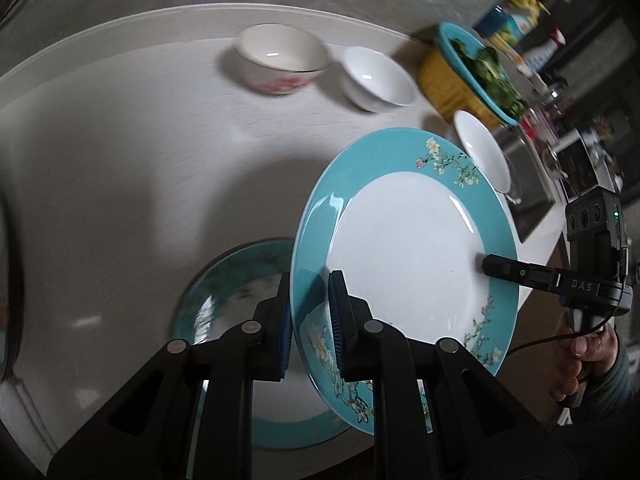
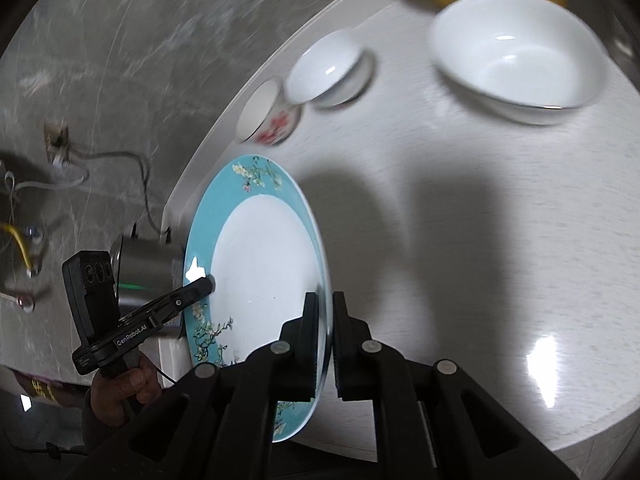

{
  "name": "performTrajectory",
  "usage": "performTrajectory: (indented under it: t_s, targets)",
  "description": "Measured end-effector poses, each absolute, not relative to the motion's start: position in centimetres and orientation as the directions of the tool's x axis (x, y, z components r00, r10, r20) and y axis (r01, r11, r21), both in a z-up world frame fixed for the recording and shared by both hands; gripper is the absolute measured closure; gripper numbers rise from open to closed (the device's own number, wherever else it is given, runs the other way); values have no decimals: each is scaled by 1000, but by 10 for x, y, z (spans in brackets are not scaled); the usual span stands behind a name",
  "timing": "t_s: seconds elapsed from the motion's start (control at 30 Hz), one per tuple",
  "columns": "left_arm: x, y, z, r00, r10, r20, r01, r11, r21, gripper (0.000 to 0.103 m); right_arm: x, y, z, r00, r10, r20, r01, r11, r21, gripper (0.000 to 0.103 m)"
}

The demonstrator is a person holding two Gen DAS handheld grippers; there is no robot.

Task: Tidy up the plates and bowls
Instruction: 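Carry the teal floral plate with both grippers over the plate stack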

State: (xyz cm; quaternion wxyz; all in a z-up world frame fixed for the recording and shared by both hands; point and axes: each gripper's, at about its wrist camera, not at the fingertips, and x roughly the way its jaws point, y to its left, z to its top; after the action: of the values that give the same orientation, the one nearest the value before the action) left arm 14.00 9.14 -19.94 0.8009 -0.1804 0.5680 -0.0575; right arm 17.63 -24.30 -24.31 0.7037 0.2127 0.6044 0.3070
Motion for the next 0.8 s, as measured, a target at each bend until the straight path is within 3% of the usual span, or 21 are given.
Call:
performTrajectory:
  t_s: [0.4,0.8]
  targets:
    - [72,164,-238,321,-258,-911,-244,907,-343,87,159,-164,-265,-43,647,-762,-282,723,630,94]
    - [56,159,-269,299,-216,-929,-245,924,-293,84,142,-147,-284,-49,584,-810,-328,757,565,94]
